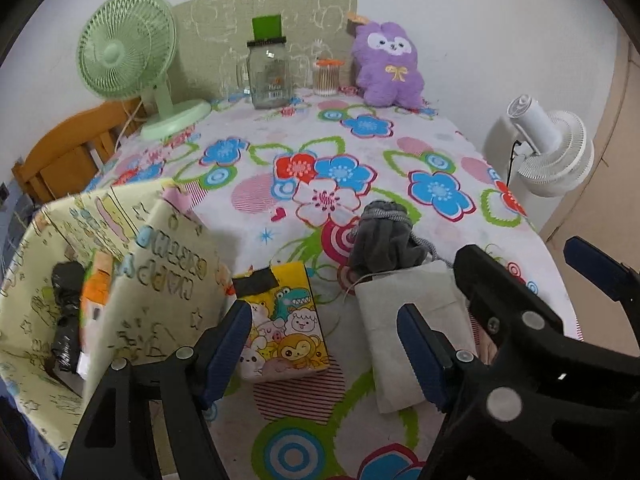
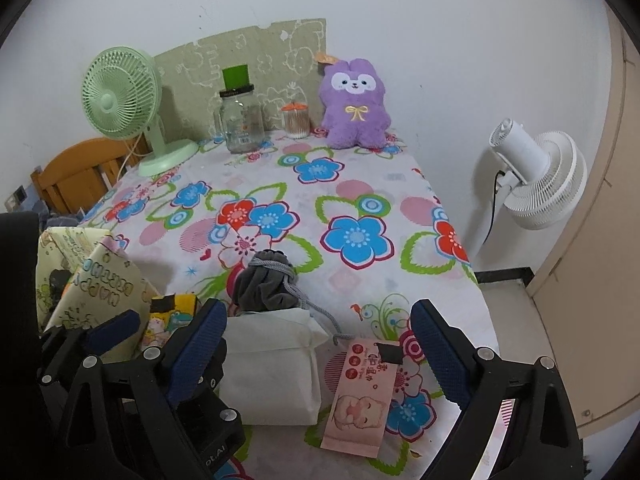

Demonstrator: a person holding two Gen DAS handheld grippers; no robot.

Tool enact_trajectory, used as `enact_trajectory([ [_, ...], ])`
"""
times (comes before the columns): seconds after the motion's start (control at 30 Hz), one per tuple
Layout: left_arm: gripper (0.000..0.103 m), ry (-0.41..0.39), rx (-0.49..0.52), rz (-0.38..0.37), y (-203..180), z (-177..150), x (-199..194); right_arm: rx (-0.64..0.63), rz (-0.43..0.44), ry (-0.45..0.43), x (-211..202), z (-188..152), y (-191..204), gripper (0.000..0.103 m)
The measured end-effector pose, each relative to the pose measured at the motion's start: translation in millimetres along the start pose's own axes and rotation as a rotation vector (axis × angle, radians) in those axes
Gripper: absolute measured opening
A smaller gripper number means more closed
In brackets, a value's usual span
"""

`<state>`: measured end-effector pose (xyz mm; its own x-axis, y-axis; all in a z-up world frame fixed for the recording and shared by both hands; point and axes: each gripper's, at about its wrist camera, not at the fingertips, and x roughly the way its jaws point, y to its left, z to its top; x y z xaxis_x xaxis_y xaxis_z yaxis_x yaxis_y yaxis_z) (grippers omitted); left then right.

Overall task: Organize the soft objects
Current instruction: 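Reach the right gripper to the white cloth bag and grasp its edge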

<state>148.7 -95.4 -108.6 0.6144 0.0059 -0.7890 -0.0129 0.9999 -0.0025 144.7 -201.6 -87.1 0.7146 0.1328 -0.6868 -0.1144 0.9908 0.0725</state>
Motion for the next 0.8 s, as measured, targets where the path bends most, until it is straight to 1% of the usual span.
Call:
enact_trajectory([
  [0.1, 0.077, 0.051, -0.018, -0.008, 3, 0, 11, 0.001, -0.007, 0.016, 7, -1, 0, 0.093],
  [0.13, 0.076, 0.070, -0.027, -0.006, 5, -1, 15, 0.000, -0.006, 0.021, 8, -1, 0, 0.093],
  [0.2, 0.072, 0.079, -0.041, -0.006, 7, -2, 19, 0.002, 0.002, 0.028, 11, -3, 0, 0.093],
  [0.53, 0.071, 0.060, -0.022, 0.006, 7, -3, 25, 0.012, 0.005, 0.066, 25, -5, 1, 0.093],
  [0.63, 0.065, 0.059, -0.019, 0.012, 7, -2, 26, 0.014, 0.009, 0.072, 28, -5, 1, 0.093],
  [0.67, 0.061, 0.058, -0.018, 0.018, 8, -2, 26, 0.013, 0.012, 0.074, 29, -6, 1, 0.092],
  [0.7, 0.059, 0.058, -0.015, 0.021, 8, -3, 26, 0.011, 0.020, 0.077, 30, -6, 3, 0.091],
  [0.77, 0.058, 0.055, -0.005, 0.016, 9, -4, 25, 0.003, 0.039, 0.089, 32, -7, 6, 0.084],
  [0.8, 0.058, 0.056, -0.002, 0.014, 10, -5, 24, -0.003, 0.050, 0.099, 34, -7, 8, 0.083],
])
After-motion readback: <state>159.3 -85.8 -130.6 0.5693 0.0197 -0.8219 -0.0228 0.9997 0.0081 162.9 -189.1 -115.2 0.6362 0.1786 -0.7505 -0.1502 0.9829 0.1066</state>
